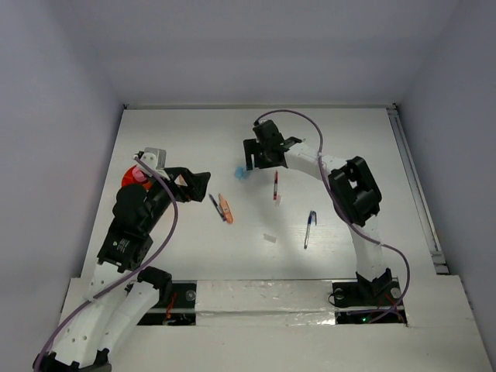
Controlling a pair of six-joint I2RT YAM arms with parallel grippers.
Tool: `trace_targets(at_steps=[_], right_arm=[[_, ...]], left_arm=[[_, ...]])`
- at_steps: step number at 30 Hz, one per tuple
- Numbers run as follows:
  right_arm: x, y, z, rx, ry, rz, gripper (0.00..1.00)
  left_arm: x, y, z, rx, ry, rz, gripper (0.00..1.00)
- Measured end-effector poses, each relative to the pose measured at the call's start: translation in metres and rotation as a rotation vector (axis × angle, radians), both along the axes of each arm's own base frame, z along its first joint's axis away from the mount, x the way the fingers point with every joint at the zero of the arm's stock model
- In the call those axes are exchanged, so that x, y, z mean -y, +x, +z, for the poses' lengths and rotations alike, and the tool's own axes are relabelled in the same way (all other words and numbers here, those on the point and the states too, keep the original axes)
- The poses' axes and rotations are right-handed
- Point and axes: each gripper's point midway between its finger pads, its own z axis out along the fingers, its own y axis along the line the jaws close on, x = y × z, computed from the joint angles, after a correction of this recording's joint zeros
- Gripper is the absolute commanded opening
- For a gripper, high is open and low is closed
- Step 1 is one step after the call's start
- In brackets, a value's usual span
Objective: Sort the stationery into containers
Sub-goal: Pick up the pen from the center of the board.
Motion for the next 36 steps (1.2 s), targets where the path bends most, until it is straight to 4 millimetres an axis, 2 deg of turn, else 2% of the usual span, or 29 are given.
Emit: trace_targets(at_steps=[9,12,16,21,24,25,28,31,36], right_arm=[[-0.011,0.005,-0.025,-0.053,0.03,-0.032,0.65],[-0.016,0.008,-0.023,-0.046,0.044,-0.03,0.59],[-0.022,0.01,-0.026,-0.044,0.039,-0.028,0.39],[-0.02,0.009,-0.028,-0.037,0.015,-0.035,0.38],[-0.018,0.01,-0.028,-0.031,0.001,-0.033,0.43],[-0.017,0.01,-0.028,-0.029,-0.007,-0.032,0.48],[-0.013,0.009,-0.03,-0.028,-0.031,-0.024,0.51],[-0.01,0.009,-0.03,-0.026,-0.05,-0.019,0.5],[-0.004,0.006,-0.031,-0.033,-0.09,-0.019,0.41]], left_arm=[[0.003,0.001,-0.004,-0.013,0.007,-0.006,0.99],[0.003,0.002,-0.004,-0.014,0.008,-0.006,0.99],[0.003,0.002,-0.005,-0.016,0.009,-0.005,0.99],[0.003,0.002,-0.005,-0.016,0.009,-0.005,0.99],[0.003,0.002,-0.005,-0.016,0.009,-0.004,0.99],[0.003,0.002,-0.005,-0.016,0.009,-0.004,0.99],[0.003,0.002,-0.005,-0.016,0.009,-0.004,0.99],[0.003,0.002,-0.005,-0.015,0.008,-0.005,0.99],[0.003,0.003,-0.005,-0.019,0.008,-0.006,0.99]])
